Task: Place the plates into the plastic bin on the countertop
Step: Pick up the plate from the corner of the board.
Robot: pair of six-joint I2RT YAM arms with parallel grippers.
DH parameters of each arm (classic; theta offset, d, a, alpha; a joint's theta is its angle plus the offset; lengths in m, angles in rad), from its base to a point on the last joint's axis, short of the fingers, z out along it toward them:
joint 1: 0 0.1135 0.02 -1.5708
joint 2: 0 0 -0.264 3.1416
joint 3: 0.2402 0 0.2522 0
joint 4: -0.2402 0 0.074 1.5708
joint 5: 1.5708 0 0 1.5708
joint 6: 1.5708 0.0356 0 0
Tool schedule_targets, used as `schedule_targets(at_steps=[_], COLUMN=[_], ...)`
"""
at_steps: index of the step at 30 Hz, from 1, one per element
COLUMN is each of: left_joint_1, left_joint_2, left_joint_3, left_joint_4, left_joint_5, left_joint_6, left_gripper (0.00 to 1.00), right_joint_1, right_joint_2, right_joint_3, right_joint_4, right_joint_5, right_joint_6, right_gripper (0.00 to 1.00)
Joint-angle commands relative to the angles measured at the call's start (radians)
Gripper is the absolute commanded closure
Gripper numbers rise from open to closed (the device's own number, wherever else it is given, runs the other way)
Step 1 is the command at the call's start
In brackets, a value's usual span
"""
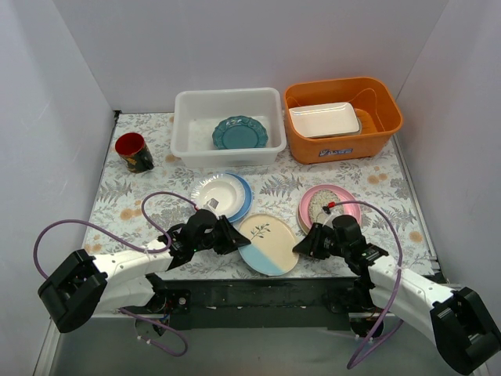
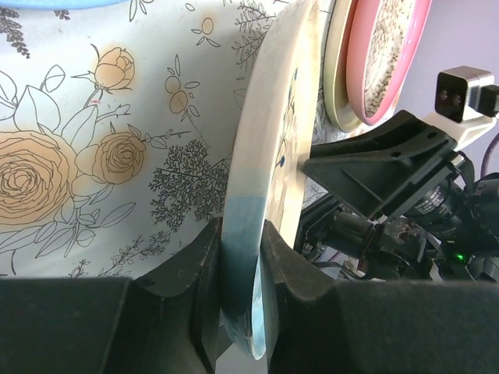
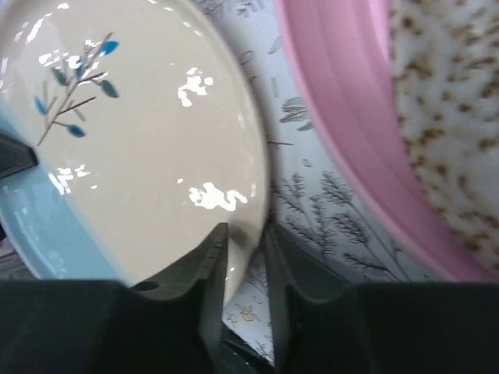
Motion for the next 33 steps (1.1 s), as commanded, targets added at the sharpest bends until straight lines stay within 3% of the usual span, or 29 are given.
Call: schedule_targets(at_steps=[1,5,8,18,29,33], left_joint_1=[-0.011,-0.011,-0.011,-0.011,-0.011,-0.009], left_joint_2=[0.014,-0.009,-0.032,-0.124,-0.088,-0.084], left_joint_3=[-0.004,-0.012,0.003,0.019,0.131,0.221], left_joint_4=[-0.093,-0.093,-0.16,-0.221,-0.3,-0.359], left_joint_5=[-0.032,-0.024,-0.035,-0.056,-0.082,-0.102], left_joint_6=[0.028,0.015,0.026,0.02,0.061,0.094], left_gripper=[1.0,1.0,1.0,1.0,1.0,1.0], right_joint_1=[0.019,0.019,0.019,0.019,0.019,0.019], right_joint_2=[-0.018,-0.041,-0.081,-0.17,-0.189,-0.212], right_joint_3=[0.003,-0.007,-0.005,-0.019,-0.005,0.033], right_joint_4=[-0.014,0.003,-0.005,-0.014,-0.06,-0.156], right_joint_5=[-0.1,-0.12,-0.125,-0.135,-0.139,-0.102], right_joint_6=[-0.018,-0.013,-0.023,0.007,-0.001,-0.022], right_gripper=[0.57,0.28,0.17,0.11,0.09,0.02])
